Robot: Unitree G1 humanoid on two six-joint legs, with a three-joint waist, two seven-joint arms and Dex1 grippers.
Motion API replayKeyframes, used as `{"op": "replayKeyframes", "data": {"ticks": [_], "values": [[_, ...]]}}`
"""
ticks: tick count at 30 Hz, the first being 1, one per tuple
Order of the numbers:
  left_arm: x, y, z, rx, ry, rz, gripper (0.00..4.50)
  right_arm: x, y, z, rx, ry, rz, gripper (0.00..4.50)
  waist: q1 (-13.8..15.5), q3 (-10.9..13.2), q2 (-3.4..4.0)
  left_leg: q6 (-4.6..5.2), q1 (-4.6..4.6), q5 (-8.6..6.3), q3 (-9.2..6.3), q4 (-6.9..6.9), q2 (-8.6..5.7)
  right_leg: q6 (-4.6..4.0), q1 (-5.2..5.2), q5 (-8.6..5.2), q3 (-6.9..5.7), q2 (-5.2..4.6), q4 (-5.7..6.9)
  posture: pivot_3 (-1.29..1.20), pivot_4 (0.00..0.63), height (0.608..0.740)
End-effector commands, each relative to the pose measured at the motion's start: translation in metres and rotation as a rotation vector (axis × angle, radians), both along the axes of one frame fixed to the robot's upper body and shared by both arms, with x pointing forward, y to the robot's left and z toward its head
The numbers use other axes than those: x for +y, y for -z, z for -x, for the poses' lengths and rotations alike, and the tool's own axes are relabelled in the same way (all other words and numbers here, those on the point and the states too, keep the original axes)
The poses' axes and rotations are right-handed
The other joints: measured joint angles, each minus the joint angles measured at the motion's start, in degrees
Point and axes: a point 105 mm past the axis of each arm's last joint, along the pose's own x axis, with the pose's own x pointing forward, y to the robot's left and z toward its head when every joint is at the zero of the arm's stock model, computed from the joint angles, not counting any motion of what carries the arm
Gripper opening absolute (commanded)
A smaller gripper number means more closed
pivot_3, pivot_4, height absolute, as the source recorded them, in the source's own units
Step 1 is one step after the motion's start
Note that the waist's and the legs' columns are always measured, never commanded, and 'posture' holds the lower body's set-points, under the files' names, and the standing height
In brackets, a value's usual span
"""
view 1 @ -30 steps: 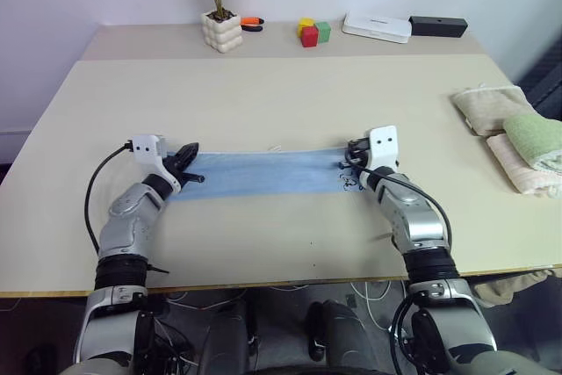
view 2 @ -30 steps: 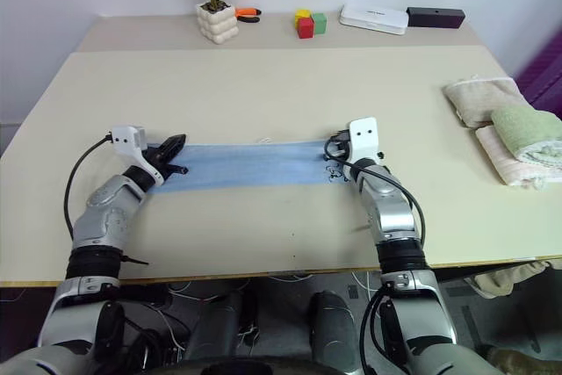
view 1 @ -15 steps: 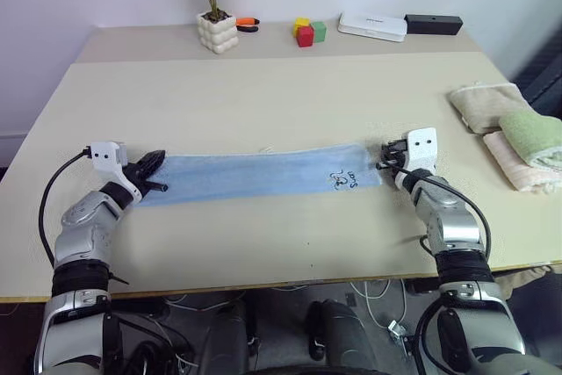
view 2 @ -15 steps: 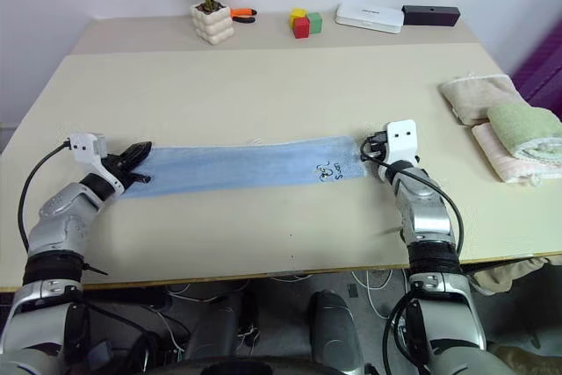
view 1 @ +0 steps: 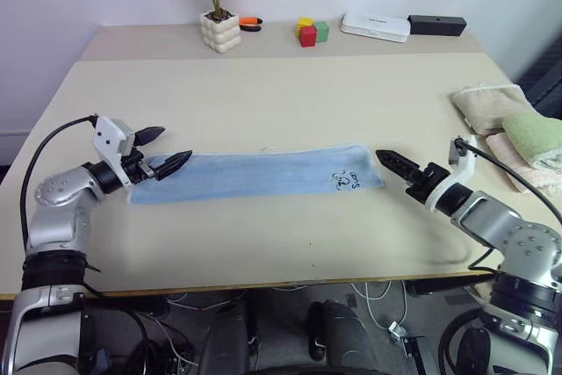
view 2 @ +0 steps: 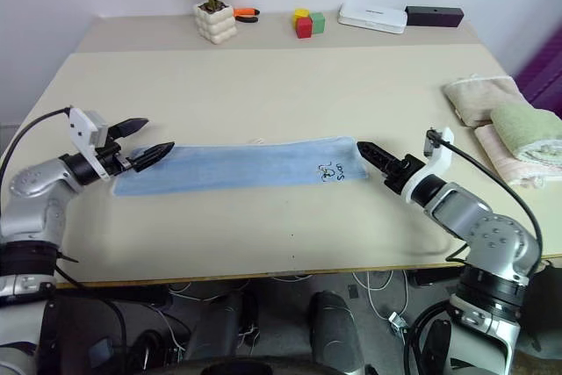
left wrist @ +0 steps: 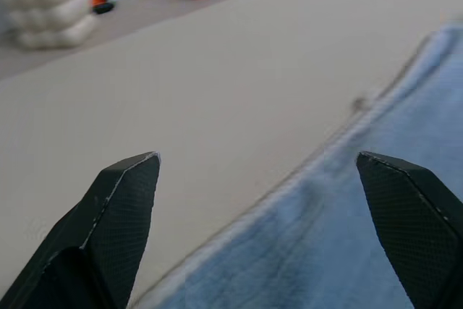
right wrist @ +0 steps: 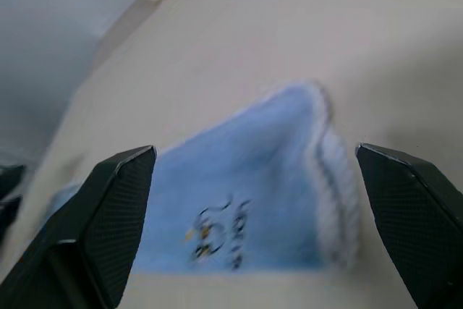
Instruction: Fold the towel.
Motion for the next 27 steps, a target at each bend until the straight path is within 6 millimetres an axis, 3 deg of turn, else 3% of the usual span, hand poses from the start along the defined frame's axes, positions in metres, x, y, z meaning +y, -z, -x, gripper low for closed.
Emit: {"op": "replayKeyframes", "data": {"ticks": [1, 6, 11, 23, 25, 27], "values": [[-0.006, -0.023, 0.009, -0.022, 0.113, 0.006, 4.44, -0.011, -0.006, 0.012, 0.018, 0.022, -0.031, 4.50, 0.08, 0.00, 0.00, 0.01, 0.00, -0.01, 0.01, -0.01, 0.00, 0.00, 0.00, 0.00, 0.00, 0.00, -0.02, 0.00, 0.150, 0.740], [-0.021, -0.021, 0.025, 0.089, 0.260, 0.022, 4.44, -0.008, 0.011, 0.026, 0.107, 0.015, -0.120, 4.50, -0.04, 0.00, 0.00, 0.03, -0.03, -0.01, 0.01, -0.02, -0.01, 0.02, 0.01, 0.00, 0.00, 0.00, -0.05, 0.00, 0.150, 0.740], [-0.025, -0.022, 0.028, 0.034, 0.271, -0.047, 4.44, 0.000, 0.021, 0.030, 0.158, -0.017, -0.142, 4.50, -0.10, 0.01, 0.00, 0.03, -0.01, -0.01, 0.00, -0.04, -0.01, 0.01, 0.01, 0.00, 0.01, 0.01, -0.05, 0.00, 0.150, 0.740], [-0.024, -0.026, 0.022, -0.045, 0.207, -0.077, 4.44, 0.013, 0.046, 0.009, 0.253, 0.031, -0.239, 4.50, -0.34, -0.01, -0.03, 0.03, 0.00, -0.02, 0.00, -0.03, 0.00, 0.02, 0.02, 0.00, 0.01, 0.01, -0.06, 0.00, 0.150, 0.740], [-0.022, -0.027, 0.022, -0.047, 0.198, -0.074, 4.50, 0.020, 0.049, 0.007, 0.272, 0.013, -0.265, 3.97, -0.31, -0.03, -0.07, 0.03, 0.01, -0.02, 0.00, -0.03, 0.00, 0.02, 0.02, 0.00, 0.01, 0.01, -0.06, 0.00, 0.150, 0.740], [-0.022, -0.027, 0.022, -0.047, 0.198, -0.074, 4.50, 0.021, 0.045, 0.001, 0.254, 0.019, -0.281, 3.15, -0.32, -0.04, -0.07, 0.03, 0.01, -0.02, 0.00, -0.03, 0.00, 0.02, 0.03, 0.00, 0.01, 0.01, -0.06, 0.00, 0.150, 0.740]]}}
